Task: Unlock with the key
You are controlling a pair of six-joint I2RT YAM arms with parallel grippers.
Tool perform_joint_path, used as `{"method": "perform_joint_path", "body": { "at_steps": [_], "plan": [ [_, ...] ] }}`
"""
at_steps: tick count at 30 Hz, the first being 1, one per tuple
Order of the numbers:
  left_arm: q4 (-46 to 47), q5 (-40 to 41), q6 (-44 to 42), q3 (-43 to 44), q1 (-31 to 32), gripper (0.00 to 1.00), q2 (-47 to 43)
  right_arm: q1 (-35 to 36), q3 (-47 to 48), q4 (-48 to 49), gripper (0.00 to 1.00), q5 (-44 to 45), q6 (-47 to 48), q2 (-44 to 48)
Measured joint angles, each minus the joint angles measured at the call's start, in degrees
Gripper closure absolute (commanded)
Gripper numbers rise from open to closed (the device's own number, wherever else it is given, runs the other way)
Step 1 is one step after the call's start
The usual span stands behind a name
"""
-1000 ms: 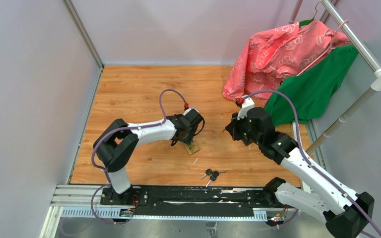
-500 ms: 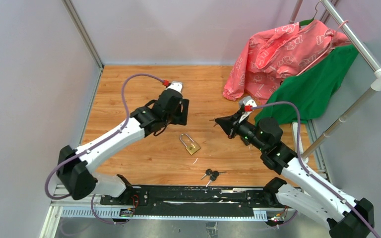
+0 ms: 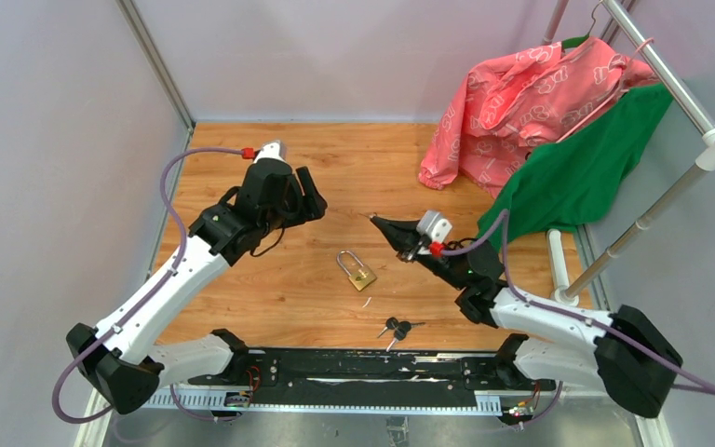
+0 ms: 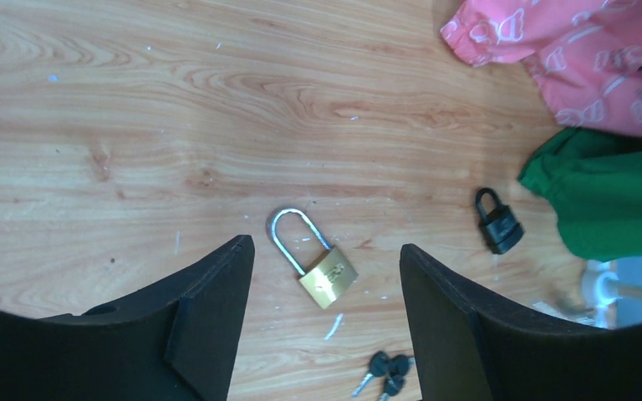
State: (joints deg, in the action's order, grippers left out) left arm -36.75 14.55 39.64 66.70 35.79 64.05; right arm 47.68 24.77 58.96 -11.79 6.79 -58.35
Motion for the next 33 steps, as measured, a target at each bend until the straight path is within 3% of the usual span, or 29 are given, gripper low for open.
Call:
{"method": "perform_joint_path", "body": {
  "at_steps": [7,12,22,28,33],
  "plan": [
    [-3.15,-2.56,10.45,2.21,-1.55,0.42,-2.08,7.17,0.59,15.15,1.00,-0.74,16.11,-12.37],
    [-4.26,-3.85,17.59,3.17,-2.40,0.50,-4.59,10.40,4.26,20.76,1.00,-1.09,23.37,-18.38],
    [-5.33,-9.94,31.08,1.81,-5.29,0.57,-7.74,11.89,10.75,23.71,1.00,-3.41,28.57,-22.99],
    [-4.52,-11.58,35.17,0.79,-6.16,0.59,-8.70,12.20,10.97,23.76,1.00,-4.98,30.38,-23.58],
    [-3.87,-12.13,36.76,0.66,-6.47,0.67,-9.16,12.72,10.97,23.76,1.00,-5.88,31.71,-23.58]
  ]
}}
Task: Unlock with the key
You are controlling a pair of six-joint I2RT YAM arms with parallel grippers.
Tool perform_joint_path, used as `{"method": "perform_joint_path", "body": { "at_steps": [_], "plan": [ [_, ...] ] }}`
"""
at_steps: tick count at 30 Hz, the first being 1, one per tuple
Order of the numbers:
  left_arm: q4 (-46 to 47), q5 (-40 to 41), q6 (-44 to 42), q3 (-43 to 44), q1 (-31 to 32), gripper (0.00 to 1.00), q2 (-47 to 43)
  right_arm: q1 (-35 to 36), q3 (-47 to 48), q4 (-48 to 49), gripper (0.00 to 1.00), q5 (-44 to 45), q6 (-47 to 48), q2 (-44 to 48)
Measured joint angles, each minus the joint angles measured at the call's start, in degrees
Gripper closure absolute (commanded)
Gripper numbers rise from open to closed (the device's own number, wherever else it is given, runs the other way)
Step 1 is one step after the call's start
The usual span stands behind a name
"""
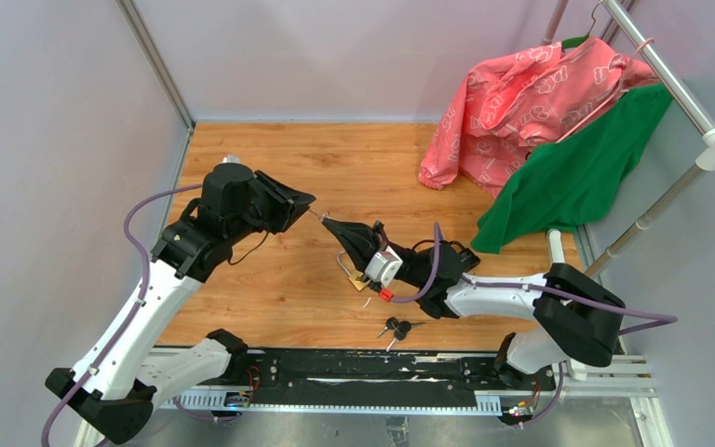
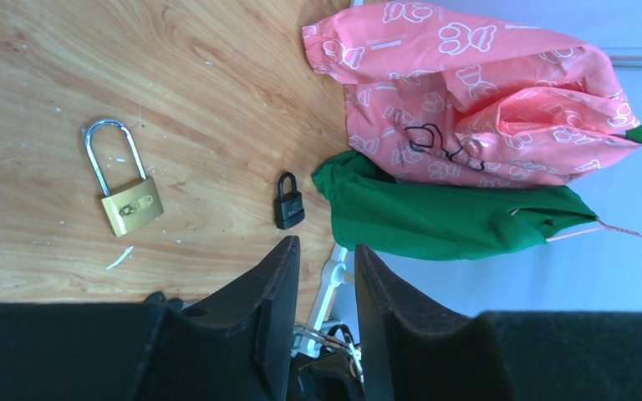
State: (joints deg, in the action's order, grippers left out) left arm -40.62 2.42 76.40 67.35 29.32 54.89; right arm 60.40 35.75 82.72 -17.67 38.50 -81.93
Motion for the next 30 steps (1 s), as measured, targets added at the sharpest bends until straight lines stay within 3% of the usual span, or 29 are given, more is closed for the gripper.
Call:
{"method": "perform_joint_path", "body": {
  "at_steps": [18,24,30],
  "plan": [
    [0.57,-1.16,0.72,-0.31,-0.02,0.78,-0.63,0.31,0.15,0.09,1.00,-0.33,3.32,-3.76],
    [0.55,-0.85,0.39,-0.31,-0.02,0.64,-0.63,0.31,0.52,0.26,1.00,-0.33,3.72,-3.85],
    [0.57,-0.42,0.07,-0.79,-0.02,0.64,-0.15,0.31,0.52,0.17,1.00,-0.31,4.68,-3.54]
  ]
}}
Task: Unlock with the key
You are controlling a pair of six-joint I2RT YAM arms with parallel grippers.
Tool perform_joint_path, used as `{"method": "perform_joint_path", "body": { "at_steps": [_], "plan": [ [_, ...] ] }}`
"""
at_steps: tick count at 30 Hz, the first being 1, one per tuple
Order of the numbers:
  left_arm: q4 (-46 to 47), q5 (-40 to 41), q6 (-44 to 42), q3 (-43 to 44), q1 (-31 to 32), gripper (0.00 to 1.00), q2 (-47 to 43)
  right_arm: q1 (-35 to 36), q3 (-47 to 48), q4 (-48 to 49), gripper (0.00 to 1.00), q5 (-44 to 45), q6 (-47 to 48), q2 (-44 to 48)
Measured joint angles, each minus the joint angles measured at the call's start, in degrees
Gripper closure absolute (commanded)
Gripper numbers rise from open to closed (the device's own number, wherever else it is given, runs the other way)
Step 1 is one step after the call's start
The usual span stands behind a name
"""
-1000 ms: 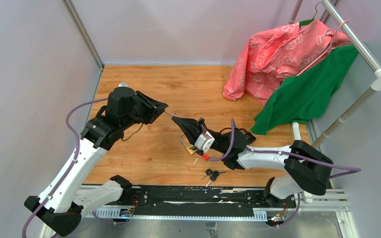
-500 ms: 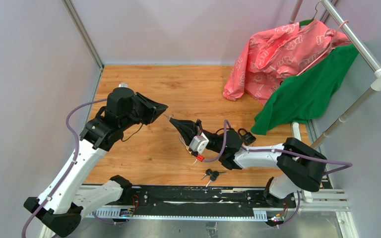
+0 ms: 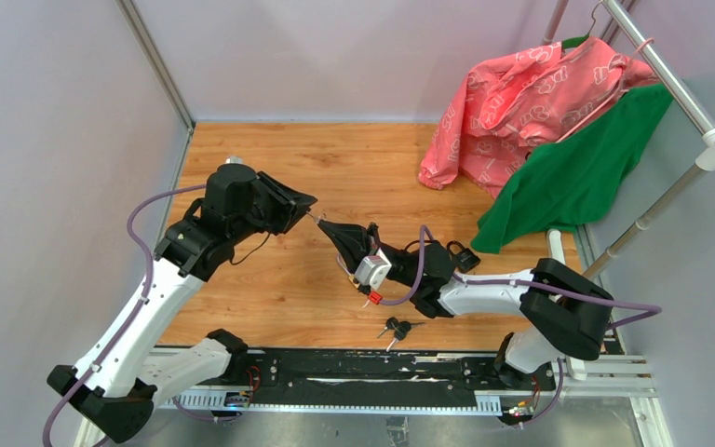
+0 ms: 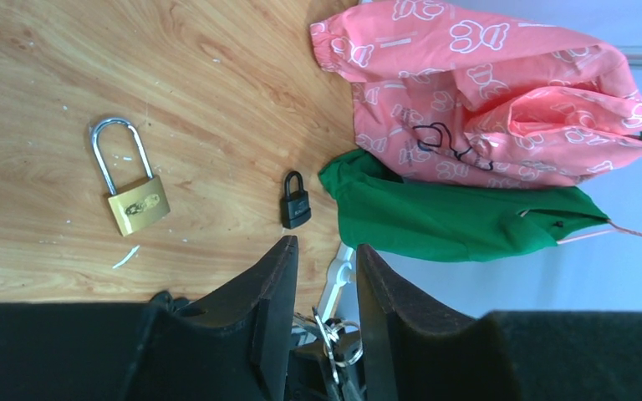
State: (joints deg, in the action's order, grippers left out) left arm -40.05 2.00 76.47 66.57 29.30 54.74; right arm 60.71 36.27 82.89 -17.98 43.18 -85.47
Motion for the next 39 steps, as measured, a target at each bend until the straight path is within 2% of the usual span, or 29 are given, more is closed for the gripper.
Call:
{"method": "perform_joint_path", "body": {
  "at_steps": [12,16,22,23,26,27,28,32,36,39],
  "plan": [
    [2.10,-2.25,-0.15,-1.01,0.00,0.83,1.25,0.00,0.66,-0.13,1.00,0.20,1.27,0.00],
    [2.21,-2.62,-0.09,-1.01,0.00,1.00,1.05,0.00,0.96,-0.15,1.00,0.33,1.90,-0.04],
    [2.40,-2.25,0.04,-1.01,-0.04,1.00,-0.04,0.15,1.11,-0.24,1.00,-0.07,2.56,-0.66],
    [2.40,-2.08,0.04,-1.01,-0.04,1.00,-0.07,0.15,1.11,-0.20,0.96,-0.11,2.62,-0.66],
    [2.45,-1.73,0.00,-1.01,-0.02,1.00,-0.13,0.17,1.07,-0.15,0.48,-0.02,2.16,-0.66],
    [2.47,-1.29,-0.24,-1.01,-0.04,1.00,-0.17,0.17,0.94,0.04,0.25,0.15,1.36,-0.66],
    [2.58,-0.68,-0.70,-1.03,-0.04,1.00,-0.26,0.17,0.63,0.61,0.19,0.57,0.52,-0.66],
    [4.68,2.16,-5.27,-1.11,-0.04,1.00,-0.33,0.31,-2.19,2.40,0.14,3.52,-4.61,-0.39],
    [9.66,5.18,-13.40,-1.77,-0.07,1.00,-0.07,0.42,-6.25,1.88,0.12,8.74,-14.60,2.67],
    [15.02,6.38,-20.41,-3.61,-0.09,1.00,-0.44,0.24,-6.23,-6.54,0.13,11.61,-24.52,9.75]
  ]
}}
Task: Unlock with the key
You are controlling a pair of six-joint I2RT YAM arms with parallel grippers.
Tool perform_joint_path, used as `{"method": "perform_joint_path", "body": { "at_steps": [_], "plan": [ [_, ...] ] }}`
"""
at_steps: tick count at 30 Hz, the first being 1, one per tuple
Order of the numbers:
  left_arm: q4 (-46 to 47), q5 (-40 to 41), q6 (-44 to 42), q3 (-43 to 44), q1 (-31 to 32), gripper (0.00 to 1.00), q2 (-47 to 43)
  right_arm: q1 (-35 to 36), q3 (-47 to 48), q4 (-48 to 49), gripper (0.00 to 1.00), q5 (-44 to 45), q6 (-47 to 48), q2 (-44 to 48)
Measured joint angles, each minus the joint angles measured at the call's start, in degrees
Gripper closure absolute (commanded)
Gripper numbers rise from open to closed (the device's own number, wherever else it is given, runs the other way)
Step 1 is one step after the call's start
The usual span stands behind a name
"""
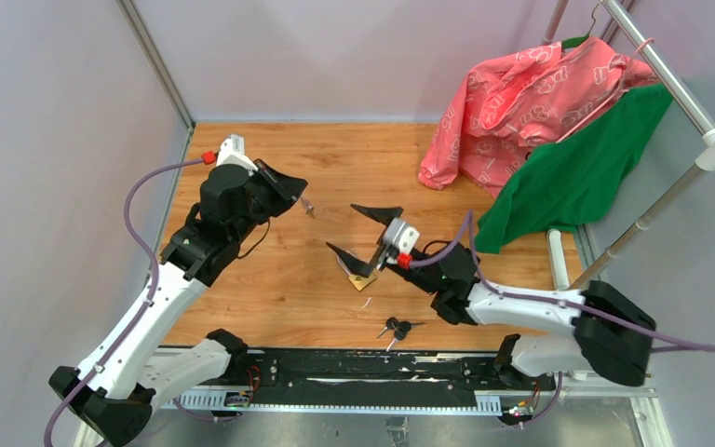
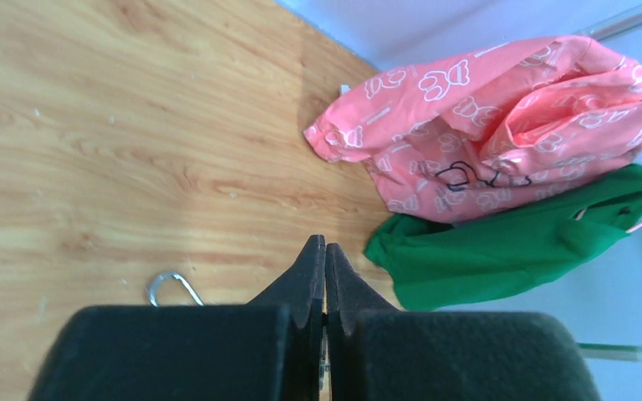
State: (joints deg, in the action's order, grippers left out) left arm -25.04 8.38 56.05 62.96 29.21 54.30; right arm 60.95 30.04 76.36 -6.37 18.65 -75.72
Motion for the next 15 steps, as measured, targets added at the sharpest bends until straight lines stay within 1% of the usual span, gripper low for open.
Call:
{"method": "perform_joint_path", "body": {
  "at_steps": [2,3,4,6,8,10,11,15],
  "plan": [
    [3.41,0.33,-4.68,-2.19,-0.02,1.00,-0.96,-0.28,3.82,-12.04,0.15,0.83,-5.07,5.29],
    [5.09,0.37,-7.48,-3.48,-0.02,1.00,-1.73,-0.42,8.61,-21.75,0.14,0.98,-7.61,7.52],
    [6.43,0.35,-9.70,-4.46,-0.04,1.00,-2.47,-0.57,13.07,-28.50,0.13,0.98,-9.35,8.46],
    [8.66,0.20,-13.14,-5.92,-0.04,1.00,-3.98,-0.85,19.65,-38.10,0.10,0.76,-12.22,9.64],
    [12.09,-0.68,-17.14,-7.74,-0.09,1.00,-6.29,-1.92,21.94,-43.95,0.11,-1.20,-15.91,11.26],
    [14.88,-1.97,-19.58,-8.74,-0.13,1.00,-7.91,-3.74,21.99,-47.50,0.16,-4.39,-19.74,11.87],
    [16.50,-2.89,-20.74,-9.20,-0.13,1.00,-8.61,-4.96,22.05,-48.89,0.17,-7.43,-22.21,11.52],
    [20.98,-5.73,-23.17,-10.14,-0.15,1.00,-10.10,-9.57,23.54,-51.47,0.13,-17.18,-31.45,7.23]
  ]
}}
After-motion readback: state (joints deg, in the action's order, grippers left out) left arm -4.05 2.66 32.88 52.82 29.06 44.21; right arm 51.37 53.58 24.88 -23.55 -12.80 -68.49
